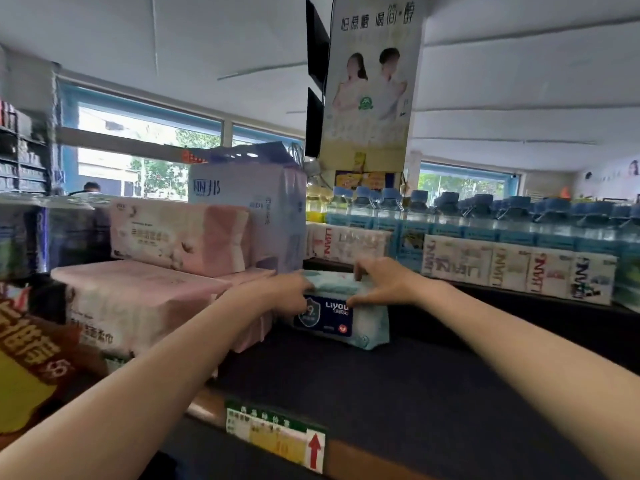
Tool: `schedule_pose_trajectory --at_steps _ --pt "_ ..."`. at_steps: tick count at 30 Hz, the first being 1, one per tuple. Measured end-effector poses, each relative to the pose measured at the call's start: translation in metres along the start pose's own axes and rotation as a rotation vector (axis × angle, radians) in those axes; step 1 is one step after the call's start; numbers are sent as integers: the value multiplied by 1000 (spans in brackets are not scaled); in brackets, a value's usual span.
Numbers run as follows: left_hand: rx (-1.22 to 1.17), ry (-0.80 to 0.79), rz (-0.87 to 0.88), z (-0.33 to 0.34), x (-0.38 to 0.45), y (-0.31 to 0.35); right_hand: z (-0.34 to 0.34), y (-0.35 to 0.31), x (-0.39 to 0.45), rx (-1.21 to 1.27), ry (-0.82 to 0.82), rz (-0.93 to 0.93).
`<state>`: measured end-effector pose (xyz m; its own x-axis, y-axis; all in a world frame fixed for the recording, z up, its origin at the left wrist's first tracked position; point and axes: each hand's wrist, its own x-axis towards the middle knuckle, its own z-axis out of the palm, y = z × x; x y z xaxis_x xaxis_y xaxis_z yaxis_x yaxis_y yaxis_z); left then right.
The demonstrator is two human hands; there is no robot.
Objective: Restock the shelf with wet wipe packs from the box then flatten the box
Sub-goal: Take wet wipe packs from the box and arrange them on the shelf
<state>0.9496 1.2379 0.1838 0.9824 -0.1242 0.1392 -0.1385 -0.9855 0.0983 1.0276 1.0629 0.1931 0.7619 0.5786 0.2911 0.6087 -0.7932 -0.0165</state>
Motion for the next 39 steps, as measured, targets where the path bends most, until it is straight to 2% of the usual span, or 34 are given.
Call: schedule_pose_trajectory --at_steps 3,8,14,17,22,24,27,30,33,36,39 --pt "-16 -17 -1 5 11 -6 -8 13 -2 -101 -58 34" --pt "-85 152 100 -2 23 12 -32 20 -33 -214 -53 117" --pt "-261 193 424 -10 0 78 -54 -7 -106 -388 -211 300" --pt "-198 325 573 -7 -31 116 -66 -39 -164 -375 -176 413" --pt "-474 264 1033 20 -122 176 -70 -117 -296 -361 -69 657" --pt "-667 134 1185 38 -168 200 -64 -158 -368 -329 -1 812" --pt "-752 -278 1391 88 -246 236 -35 -230 -487 -98 27 1124" --pt "-590 -593 1568 154 -340 263 16 -307 -599 26 -148 1497" --pt "-380 -785 1727 210 -441 277 67 -386 -690 143 -248 1808" --pt "-205 -912 1850 253 -529 284 110 -461 -761 279 -265 1995" --pt "-54 -1056 1869 286 -603 297 151 -529 -826 414 -243 2098"
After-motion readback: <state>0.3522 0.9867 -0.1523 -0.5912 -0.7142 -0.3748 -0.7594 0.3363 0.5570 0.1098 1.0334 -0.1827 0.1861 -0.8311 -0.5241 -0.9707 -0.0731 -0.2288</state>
